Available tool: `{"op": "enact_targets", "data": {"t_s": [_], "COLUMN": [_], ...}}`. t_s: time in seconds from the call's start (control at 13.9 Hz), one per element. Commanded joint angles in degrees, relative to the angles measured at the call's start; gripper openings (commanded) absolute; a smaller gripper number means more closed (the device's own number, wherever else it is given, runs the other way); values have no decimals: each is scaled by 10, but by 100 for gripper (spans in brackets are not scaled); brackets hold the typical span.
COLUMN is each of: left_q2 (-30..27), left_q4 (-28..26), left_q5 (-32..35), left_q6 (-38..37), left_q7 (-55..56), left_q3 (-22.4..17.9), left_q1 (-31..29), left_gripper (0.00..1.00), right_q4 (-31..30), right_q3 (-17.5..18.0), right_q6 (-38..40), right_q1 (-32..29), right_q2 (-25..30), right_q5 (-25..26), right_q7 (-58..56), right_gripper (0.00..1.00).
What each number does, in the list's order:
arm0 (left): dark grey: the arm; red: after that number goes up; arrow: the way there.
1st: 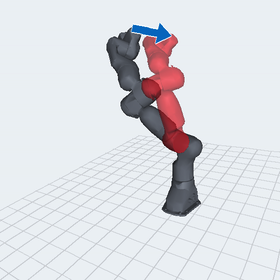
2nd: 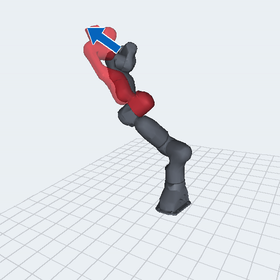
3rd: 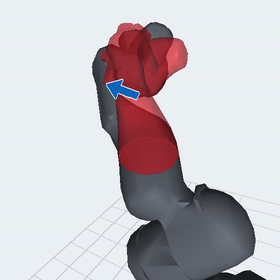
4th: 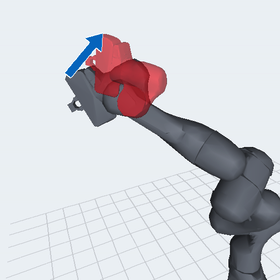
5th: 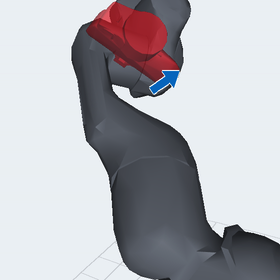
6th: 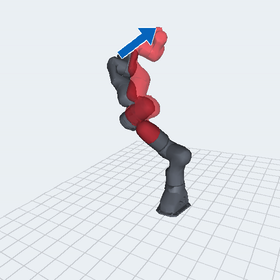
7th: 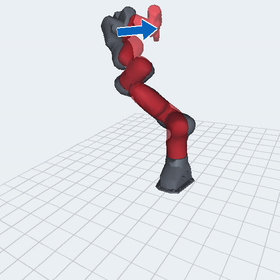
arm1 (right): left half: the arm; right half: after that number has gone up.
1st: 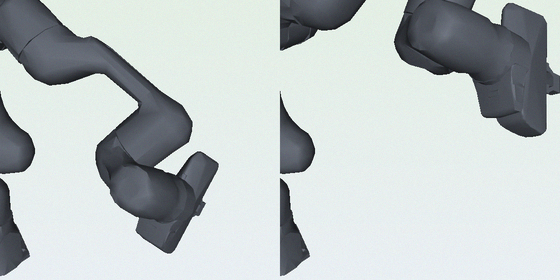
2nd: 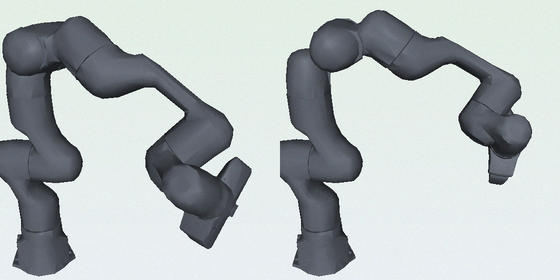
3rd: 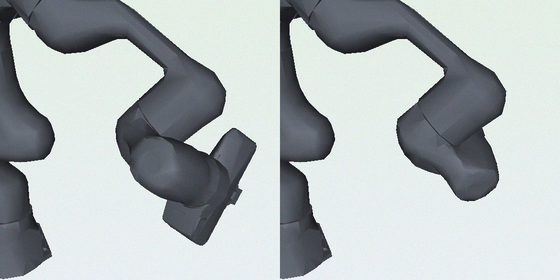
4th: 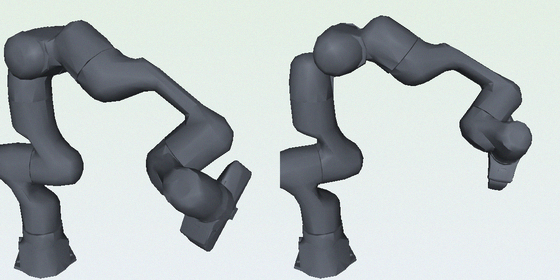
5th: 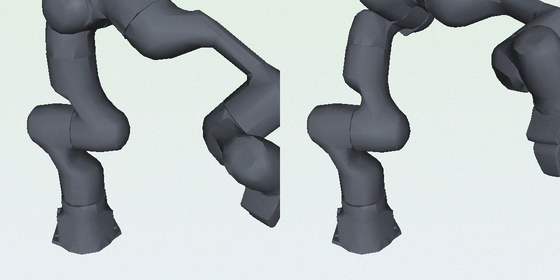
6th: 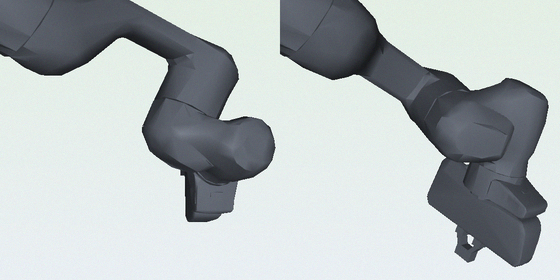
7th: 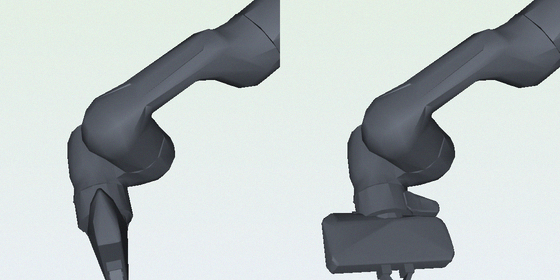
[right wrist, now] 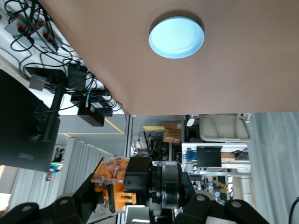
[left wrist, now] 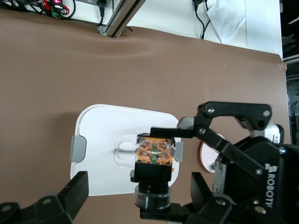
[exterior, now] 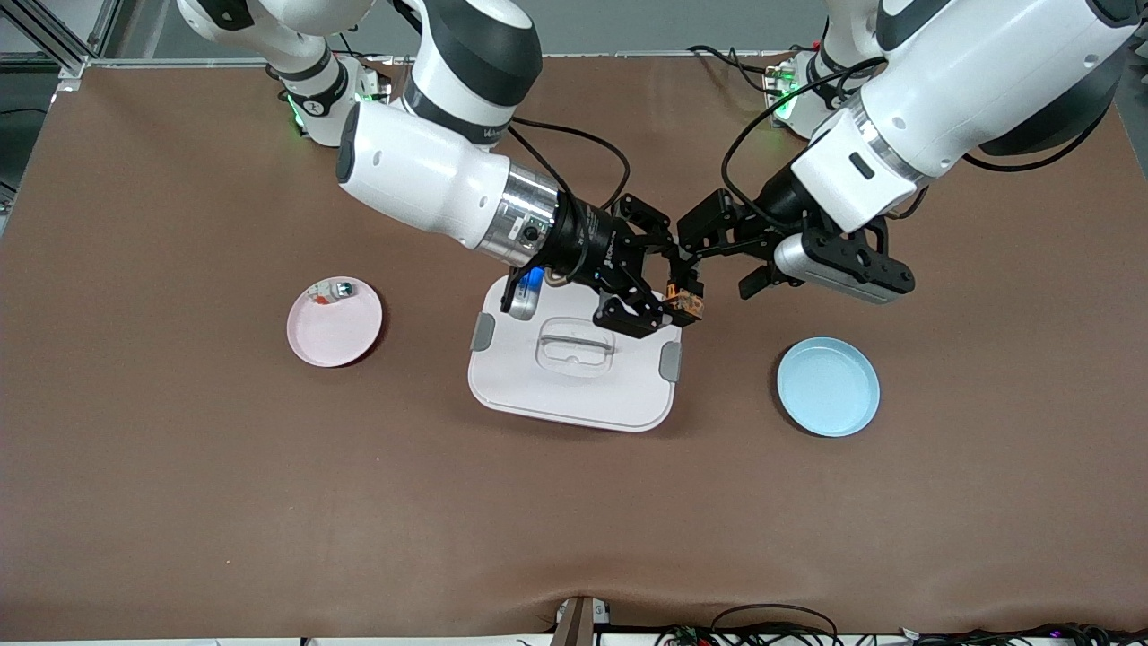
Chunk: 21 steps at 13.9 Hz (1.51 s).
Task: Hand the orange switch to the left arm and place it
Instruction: 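Close the left gripper on the switch held by the right gripper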
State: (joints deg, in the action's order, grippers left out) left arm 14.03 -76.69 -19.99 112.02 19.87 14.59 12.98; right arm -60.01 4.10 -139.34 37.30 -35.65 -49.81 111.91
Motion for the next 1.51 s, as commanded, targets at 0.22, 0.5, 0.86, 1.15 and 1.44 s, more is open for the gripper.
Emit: {"op": "enact_targets", "data": {"t_s": [0.22,0.5,0.86,1.15,1.44], "left_q2": [7,8,16,22,22], "left_q4": [8,8,8,9,8], "left_q5": [-26,-31,-32,-36,-52], "left_q6": [3,9,30,46,49], "left_q7": [-27,-27,-48,-48,-50], "left_q3": [0,0,0,0,0], "left_q1": [-2,-2,-1,3,1], "left_gripper": [86,86,83,83,65], "right_q4": [24,28,31,36,36], "right_q3": [-1,-1,-2,-2,-2], "right_q6": [-23,-24,-24,-24,-24], "right_q1": [6,6,5,5,5], "right_q2": [-13,-13,-13,-13,-13], "right_q5": [-10,-10,-10,-10,-10], "right_q7": [11,22,30,29,29], "right_gripper": [0,0,0,0,0]}}
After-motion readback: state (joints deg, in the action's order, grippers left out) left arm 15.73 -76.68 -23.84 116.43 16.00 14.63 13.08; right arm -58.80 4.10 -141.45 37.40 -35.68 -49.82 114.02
